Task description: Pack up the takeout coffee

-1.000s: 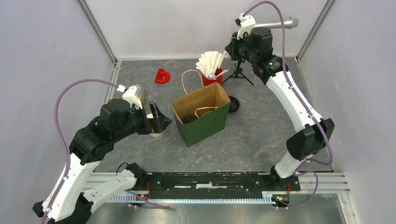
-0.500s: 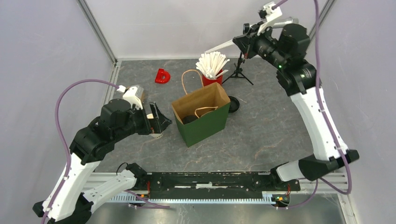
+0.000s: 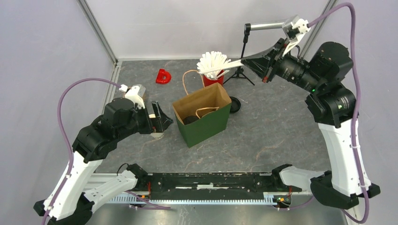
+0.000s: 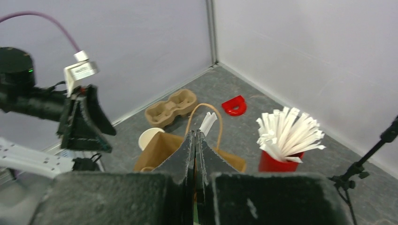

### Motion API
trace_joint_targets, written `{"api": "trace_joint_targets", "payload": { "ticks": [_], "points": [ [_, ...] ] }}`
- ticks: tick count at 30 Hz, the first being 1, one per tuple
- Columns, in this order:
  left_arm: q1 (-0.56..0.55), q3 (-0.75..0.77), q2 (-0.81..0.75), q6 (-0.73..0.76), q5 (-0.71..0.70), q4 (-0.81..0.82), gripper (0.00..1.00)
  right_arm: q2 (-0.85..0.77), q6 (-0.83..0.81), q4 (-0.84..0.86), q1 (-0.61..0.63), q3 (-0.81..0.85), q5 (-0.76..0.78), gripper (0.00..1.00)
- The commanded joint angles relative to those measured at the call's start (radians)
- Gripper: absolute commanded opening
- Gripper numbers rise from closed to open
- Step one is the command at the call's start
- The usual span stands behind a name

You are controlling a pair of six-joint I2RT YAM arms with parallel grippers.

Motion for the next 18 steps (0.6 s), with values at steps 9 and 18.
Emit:
{"api": "trace_joint_targets", "payload": {
  "ticks": [9, 18],
  "points": [
    [0.005, 0.019, 0.019, 0.077, 0.026, 0.065, 1.00, -0.050, 0.085, -0.113, -0.004, -0.053, -0.189, 0.00],
    [0.005, 0.004, -0.005, 0.077, 0.018, 0.073, 1.00, -0.041, 0.170, 0.146, -0.005, -0.311, -0.263, 0.00]
  ]
}}
